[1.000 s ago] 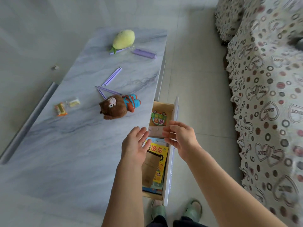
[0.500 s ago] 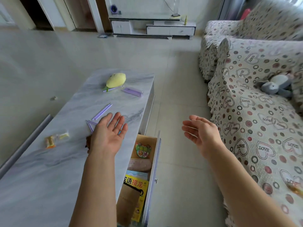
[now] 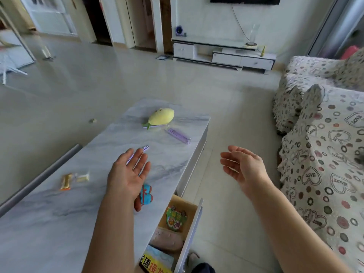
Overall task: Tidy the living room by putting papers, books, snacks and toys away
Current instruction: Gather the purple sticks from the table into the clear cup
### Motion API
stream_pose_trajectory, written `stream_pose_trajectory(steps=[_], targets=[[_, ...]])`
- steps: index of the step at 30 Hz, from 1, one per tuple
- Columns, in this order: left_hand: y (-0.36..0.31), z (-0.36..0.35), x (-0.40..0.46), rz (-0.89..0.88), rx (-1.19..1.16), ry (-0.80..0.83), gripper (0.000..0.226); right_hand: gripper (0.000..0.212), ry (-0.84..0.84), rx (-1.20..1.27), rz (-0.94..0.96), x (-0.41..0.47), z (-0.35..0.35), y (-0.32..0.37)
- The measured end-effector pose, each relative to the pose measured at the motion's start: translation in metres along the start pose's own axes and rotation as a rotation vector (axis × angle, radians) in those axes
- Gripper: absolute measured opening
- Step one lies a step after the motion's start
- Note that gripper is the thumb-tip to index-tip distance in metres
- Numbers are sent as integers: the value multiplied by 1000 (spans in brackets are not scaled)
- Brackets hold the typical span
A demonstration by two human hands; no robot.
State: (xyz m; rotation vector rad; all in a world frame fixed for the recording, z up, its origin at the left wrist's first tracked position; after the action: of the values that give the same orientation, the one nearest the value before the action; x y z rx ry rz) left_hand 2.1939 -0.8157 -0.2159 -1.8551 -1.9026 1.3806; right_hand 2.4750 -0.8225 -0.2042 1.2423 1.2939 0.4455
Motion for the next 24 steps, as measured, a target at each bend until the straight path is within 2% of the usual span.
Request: stream_pose_trajectory(steps=[6, 9, 16, 21, 24], targets=[[10, -55, 77, 49, -16, -67, 10, 20, 170, -179, -53, 90, -66, 33], [14, -74, 106, 67, -21, -98, 9, 19, 185, -203, -83, 129, -82, 41], [28, -84, 171, 95, -23, -168, 26, 18, 259, -278, -181, 209, -126, 32], [47, -104, 236, 128, -97, -201, 12, 17, 303, -419, -239, 285, -157, 19], [65, -119, 287, 154, -144, -265, 12, 17, 350, -512, -266, 339, -179, 16]])
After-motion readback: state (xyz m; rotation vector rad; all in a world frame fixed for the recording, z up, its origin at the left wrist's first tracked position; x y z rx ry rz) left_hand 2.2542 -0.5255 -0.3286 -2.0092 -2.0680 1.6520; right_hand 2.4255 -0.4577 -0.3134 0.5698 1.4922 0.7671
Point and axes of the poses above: each hand's wrist, its own x-axis towards the middle knuckle, its own z-axis out of the back of the hand, y = z × x, the point moved 4 cm from there along x, towards the middle knuckle, and after that the axes turned 3 degrees about -z, right-handed, at the moved point
